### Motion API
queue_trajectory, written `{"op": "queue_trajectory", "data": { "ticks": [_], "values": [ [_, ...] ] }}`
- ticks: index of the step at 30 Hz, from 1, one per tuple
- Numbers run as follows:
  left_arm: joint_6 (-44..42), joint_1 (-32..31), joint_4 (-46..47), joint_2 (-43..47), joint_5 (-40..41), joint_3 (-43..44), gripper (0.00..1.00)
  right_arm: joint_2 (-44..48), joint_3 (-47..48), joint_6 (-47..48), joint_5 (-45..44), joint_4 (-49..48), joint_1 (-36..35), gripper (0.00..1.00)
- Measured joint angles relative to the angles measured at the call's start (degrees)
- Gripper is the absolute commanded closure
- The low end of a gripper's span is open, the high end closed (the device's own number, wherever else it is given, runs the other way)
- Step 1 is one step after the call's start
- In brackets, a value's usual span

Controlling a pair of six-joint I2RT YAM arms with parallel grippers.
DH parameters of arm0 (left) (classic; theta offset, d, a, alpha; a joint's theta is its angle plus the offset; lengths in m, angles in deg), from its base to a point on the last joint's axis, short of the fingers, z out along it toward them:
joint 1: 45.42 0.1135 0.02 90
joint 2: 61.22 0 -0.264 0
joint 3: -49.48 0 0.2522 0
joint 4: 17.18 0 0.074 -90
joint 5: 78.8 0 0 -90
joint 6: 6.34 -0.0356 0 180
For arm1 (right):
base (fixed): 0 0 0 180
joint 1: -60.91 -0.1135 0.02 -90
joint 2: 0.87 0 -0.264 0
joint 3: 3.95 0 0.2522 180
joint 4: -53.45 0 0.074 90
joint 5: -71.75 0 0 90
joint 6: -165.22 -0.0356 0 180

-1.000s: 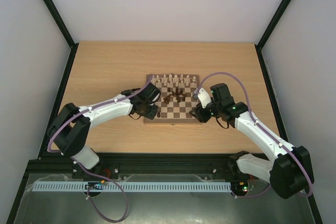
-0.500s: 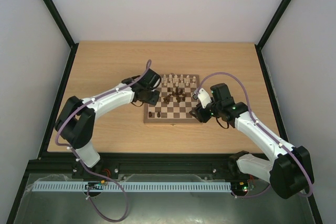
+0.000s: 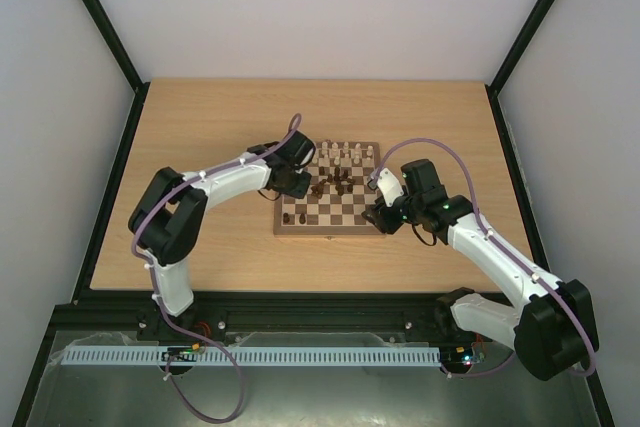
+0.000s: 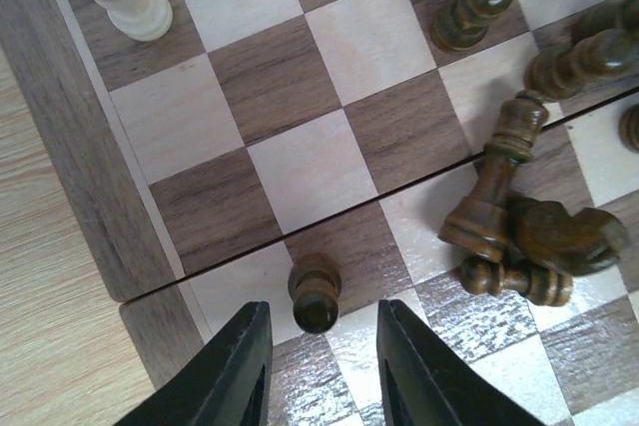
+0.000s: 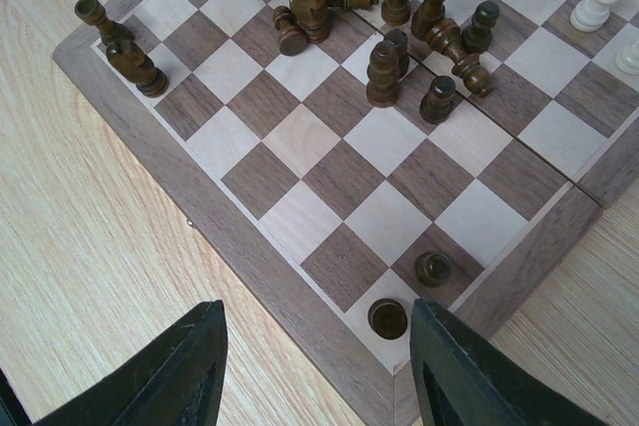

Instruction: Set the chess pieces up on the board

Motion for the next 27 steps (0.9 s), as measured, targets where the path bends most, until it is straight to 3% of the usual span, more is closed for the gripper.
{"op": "queue_trajectory", "data": {
  "ticks": [14, 27],
  "values": [
    [-0.5, 0.3, 0.5, -1.7, 0.0, 0.9, 0.91, 0.0, -0.2, 0.2, -0.2, 0.0, 0.0, 0.48],
    [-1.9, 0.4, -0.9, 4.1, 0.3, -3.6, 0.94, 0.0, -0.3, 0.5, -0.2, 0.0, 0.1, 0.48]
  ]
}}
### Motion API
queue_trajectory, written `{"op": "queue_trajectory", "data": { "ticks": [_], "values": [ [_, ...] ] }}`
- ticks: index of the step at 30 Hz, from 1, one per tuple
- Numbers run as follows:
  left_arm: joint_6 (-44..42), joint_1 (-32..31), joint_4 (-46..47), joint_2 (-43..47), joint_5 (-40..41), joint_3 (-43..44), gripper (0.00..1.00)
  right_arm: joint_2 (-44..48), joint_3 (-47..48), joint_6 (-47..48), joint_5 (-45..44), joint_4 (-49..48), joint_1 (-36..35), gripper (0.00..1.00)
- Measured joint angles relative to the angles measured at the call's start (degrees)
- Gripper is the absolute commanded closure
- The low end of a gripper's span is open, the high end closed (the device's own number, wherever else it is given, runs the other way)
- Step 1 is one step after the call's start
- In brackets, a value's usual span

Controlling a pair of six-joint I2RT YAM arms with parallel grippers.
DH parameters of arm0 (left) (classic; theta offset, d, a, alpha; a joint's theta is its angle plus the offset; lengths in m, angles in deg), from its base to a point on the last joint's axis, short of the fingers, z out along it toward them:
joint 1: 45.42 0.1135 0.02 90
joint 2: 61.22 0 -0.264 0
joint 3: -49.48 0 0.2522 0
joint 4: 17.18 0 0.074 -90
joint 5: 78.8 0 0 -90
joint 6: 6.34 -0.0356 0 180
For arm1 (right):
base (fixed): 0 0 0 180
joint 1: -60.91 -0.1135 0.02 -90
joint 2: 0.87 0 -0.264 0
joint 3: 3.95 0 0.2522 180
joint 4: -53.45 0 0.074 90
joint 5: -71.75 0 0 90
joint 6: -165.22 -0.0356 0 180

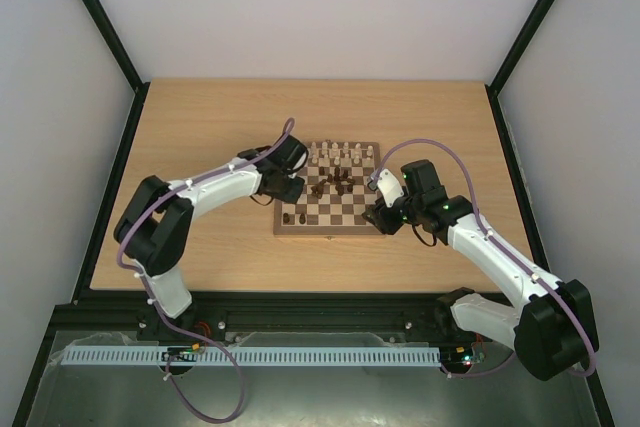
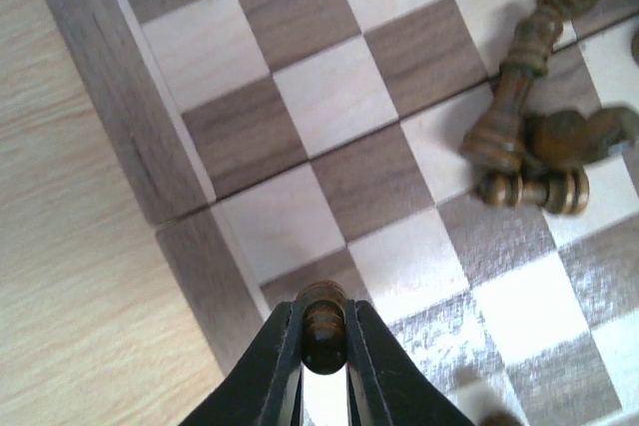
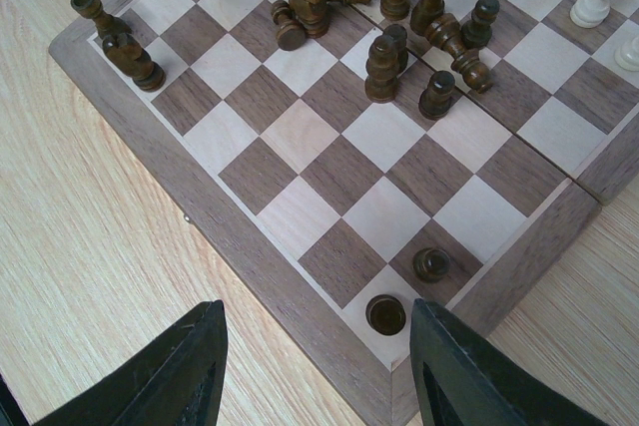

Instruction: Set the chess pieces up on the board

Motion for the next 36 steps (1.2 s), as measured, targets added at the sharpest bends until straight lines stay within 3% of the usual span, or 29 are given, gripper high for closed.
{"op": "queue_trajectory", "data": {
  "ticks": [32, 36],
  "values": [
    [-1.8, -0.6, -2.4, 3.0, -5.3, -4.7, 0.94, -0.8, 0.0, 0.4, 0.5, 0.0, 0.1, 0.48],
    [-1.8, -0.6, -2.4, 3.0, -5.3, -4.7, 0.87, -0.8, 0.0, 0.4, 0.5, 0.0, 0.1, 0.48]
  ]
}}
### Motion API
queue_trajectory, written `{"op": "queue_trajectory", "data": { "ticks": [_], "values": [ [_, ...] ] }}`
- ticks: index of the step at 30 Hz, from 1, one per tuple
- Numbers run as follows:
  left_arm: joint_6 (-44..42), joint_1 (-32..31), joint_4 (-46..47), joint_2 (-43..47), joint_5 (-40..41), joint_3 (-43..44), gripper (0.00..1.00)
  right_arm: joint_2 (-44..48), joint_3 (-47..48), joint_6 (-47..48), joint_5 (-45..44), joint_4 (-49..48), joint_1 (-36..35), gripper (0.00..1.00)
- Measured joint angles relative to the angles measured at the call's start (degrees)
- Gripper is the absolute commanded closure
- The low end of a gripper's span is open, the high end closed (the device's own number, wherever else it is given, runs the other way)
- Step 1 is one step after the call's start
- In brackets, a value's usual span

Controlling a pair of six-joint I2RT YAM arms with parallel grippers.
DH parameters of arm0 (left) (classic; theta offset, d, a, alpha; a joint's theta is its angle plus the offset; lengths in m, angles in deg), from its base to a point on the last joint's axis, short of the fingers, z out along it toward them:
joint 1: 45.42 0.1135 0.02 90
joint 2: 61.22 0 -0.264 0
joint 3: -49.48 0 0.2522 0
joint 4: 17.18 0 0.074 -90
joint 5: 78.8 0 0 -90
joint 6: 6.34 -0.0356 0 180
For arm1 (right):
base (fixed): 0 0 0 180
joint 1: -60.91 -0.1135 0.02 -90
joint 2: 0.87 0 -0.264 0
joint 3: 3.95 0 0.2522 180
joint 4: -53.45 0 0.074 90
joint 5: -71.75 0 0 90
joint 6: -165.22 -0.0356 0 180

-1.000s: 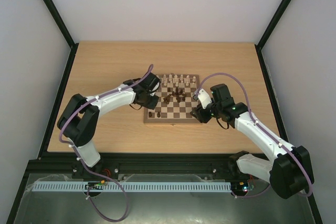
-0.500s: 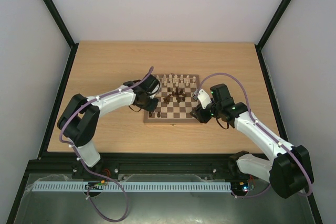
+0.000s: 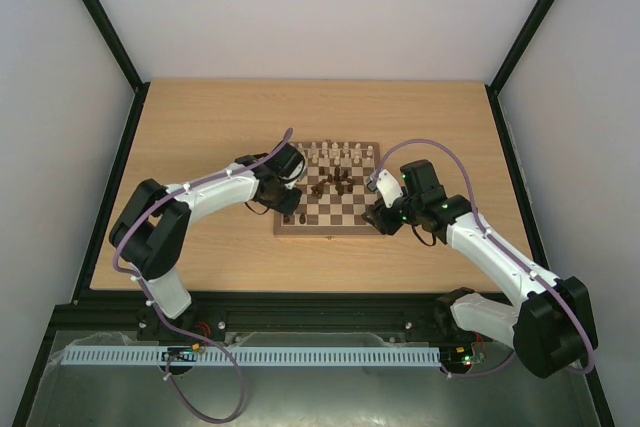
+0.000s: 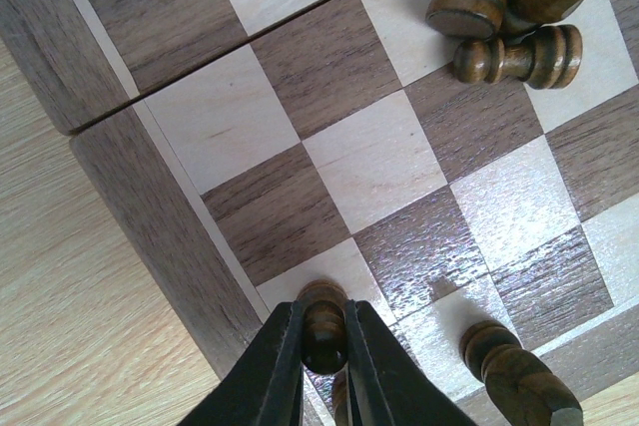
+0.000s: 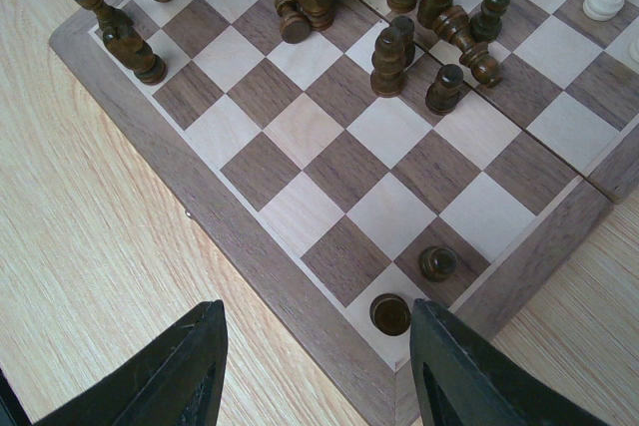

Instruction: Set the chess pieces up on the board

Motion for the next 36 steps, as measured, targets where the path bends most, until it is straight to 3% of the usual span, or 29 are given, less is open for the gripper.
{"op": "queue_trajectory", "data": {
  "ticks": [12, 18, 27, 36],
  "values": [
    [-0.2, -0.2, 0.1, 0.0, 0.2, 0.0, 0.75, 0.0, 0.0, 0.0, 0.7, 0.0, 0.0, 0.48],
    [-0.3, -0.2, 0.3, 1.1, 1.2, 0.2, 0.68, -1.3, 2.6, 0.6, 0.9, 1.0, 0.0, 0.54],
    [-0.4, 0.3, 5.9, 6.8, 2.4, 0.2, 0.62, -12.4, 13.9, 0.7, 0.4, 1.8, -1.5, 0.64],
    [0.4, 4.1, 11.8, 7.4, -0.2, -2.4, 0.56, -24.2, 24.0, 0.8, -4.2, 2.8, -9.2, 0.60]
  ]
}}
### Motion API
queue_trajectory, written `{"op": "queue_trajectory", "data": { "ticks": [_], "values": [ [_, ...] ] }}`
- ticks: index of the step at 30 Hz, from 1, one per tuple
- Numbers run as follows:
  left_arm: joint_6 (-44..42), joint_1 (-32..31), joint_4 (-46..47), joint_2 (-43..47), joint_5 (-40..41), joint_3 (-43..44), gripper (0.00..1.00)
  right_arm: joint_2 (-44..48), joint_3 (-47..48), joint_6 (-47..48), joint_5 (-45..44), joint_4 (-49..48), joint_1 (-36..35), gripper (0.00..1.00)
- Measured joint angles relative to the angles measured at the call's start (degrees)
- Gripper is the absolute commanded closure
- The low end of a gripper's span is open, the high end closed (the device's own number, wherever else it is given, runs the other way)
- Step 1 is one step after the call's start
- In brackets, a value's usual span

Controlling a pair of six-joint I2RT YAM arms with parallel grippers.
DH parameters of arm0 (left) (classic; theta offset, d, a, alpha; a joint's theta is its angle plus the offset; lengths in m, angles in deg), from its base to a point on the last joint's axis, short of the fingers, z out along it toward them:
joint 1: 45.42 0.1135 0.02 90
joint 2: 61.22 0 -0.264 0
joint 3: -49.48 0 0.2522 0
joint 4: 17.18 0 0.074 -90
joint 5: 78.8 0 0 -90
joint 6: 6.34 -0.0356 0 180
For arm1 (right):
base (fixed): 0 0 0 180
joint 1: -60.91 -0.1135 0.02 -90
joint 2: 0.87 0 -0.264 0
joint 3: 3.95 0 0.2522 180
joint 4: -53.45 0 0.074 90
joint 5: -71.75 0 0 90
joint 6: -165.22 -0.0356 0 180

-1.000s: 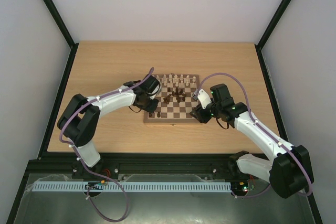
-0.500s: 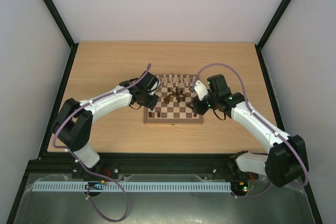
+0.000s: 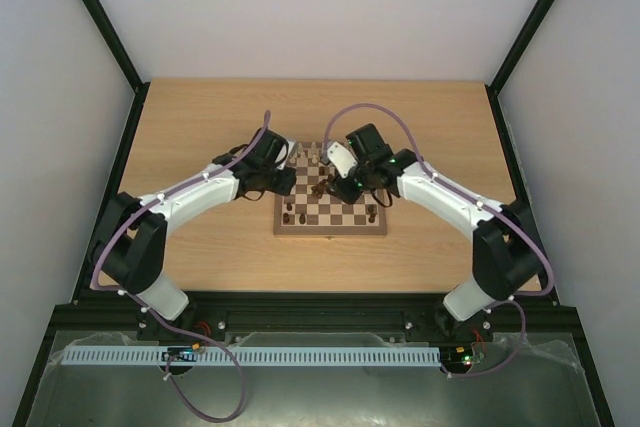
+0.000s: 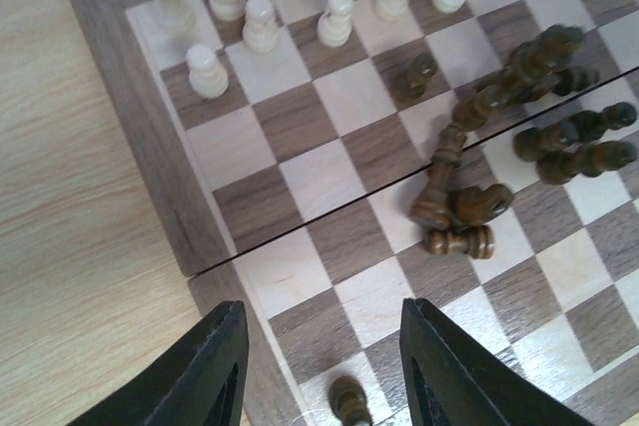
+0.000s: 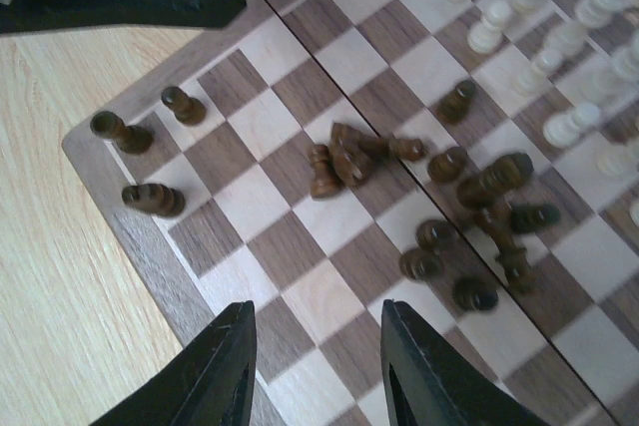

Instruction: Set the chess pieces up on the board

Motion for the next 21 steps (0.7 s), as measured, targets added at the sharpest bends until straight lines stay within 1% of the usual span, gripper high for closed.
{"op": "queue_trajectory", "data": {
  "ticks": [4, 8, 15, 18, 21],
  "values": [
    [1.2, 1.9, 0.2, 0.0, -1.4, -1.1, 0.54, -4.8, 3.9, 0.0, -1.2, 0.3, -1.1, 0.57],
    [3.1, 3.8, 1.3, 1.9, -2.5, -2.4, 0.52, -9.2, 6.8, 0.0, -1.7, 1.0, -1.4, 0.56],
    [5.8, 8.0, 3.5, 5.3, -5.4, -3.2, 0.52, -15.0, 10.3, 0.0, -1.6, 2.2, -1.8, 0.56],
    [6.4, 8.9, 4.0, 5.3, -6.5, -3.3, 0.51, -16.3, 10.7, -0.2, -1.5, 2.3, -1.9, 0.57],
    [6.8, 9.0, 4.2, 5.3, -7.3, -3.5, 0.51, -17.7, 11.6, -0.4, -1.4, 2.4, -2.0, 0.61]
  ]
}}
